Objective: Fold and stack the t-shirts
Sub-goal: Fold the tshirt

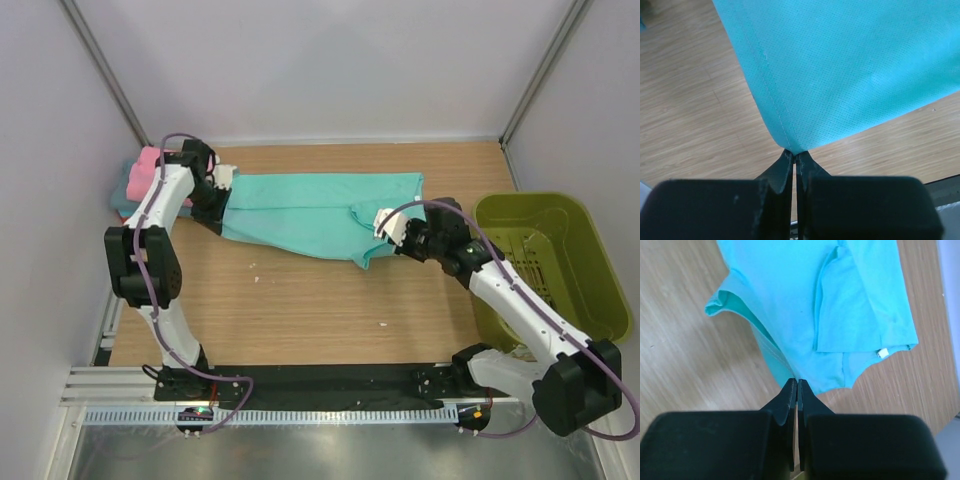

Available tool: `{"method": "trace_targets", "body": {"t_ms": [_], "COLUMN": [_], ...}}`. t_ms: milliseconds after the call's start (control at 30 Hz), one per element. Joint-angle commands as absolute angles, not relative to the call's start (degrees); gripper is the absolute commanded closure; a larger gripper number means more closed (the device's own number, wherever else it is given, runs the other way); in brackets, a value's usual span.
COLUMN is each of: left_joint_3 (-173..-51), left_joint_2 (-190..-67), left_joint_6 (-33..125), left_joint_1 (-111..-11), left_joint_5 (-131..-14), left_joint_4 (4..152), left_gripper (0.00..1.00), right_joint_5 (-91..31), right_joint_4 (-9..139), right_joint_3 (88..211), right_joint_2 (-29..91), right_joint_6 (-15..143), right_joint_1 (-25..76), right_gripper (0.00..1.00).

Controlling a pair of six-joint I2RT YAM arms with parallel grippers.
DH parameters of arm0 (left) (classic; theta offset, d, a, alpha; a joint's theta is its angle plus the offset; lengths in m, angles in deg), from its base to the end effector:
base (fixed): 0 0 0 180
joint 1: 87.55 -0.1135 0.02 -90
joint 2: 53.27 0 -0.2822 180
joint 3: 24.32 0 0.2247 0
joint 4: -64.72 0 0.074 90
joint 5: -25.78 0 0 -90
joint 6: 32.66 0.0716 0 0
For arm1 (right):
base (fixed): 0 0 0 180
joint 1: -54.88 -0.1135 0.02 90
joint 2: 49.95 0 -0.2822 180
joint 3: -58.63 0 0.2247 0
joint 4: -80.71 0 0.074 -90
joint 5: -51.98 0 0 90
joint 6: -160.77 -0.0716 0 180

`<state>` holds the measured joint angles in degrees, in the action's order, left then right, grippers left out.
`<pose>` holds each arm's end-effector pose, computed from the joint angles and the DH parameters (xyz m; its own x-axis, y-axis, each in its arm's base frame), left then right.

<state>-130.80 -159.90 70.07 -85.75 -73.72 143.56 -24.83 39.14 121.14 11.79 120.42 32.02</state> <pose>0.3525 -0.0229 0.2414 -0.9432 0.2471 -0.2220 0.2771 0.9538 -0.1159 0.1962 0.1005 0.2712 0.0197 -0.7969 -0.6037 -0.8068 0.3440 -0.4804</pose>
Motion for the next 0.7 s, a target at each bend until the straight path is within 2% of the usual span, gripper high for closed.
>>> {"method": "trace_targets", "body": {"t_ms": [0, 133, 433, 667], "left_joint_3": [-136.38, -144.02, -153.34, -176.00], "left_joint_2": [-161.98, -167.78, -176.49, -192.19], "left_joint_6": [72.19, 73.07, 72.29, 71.14], "left_joint_1": [-86.14, -86.14, -86.67, -87.20], "left_joint_5": [-75.56, -76.53, -77.58, -75.74], "left_joint_4": [147.79, 151.48, 152.90, 157.19], "left_gripper": [1.00, 1.00, 1.00, 1.00], "right_joint_5": [-25.89, -23.17, -21.15, -20.61], "right_joint_4": [44.29, 46.93, 52.04, 51.51], "right_joint_3": [126.74, 132.46, 150.29, 170.84], "right_joint_2": [15.52, 22.63, 45.02, 63.48], "right_joint_6": [118.23, 117.52, 118.94, 118.05], "right_joint_1": [35.00, 41.50, 43.72, 43.72], "right_gripper": [0.98, 0.98, 0.99, 0.99]}}
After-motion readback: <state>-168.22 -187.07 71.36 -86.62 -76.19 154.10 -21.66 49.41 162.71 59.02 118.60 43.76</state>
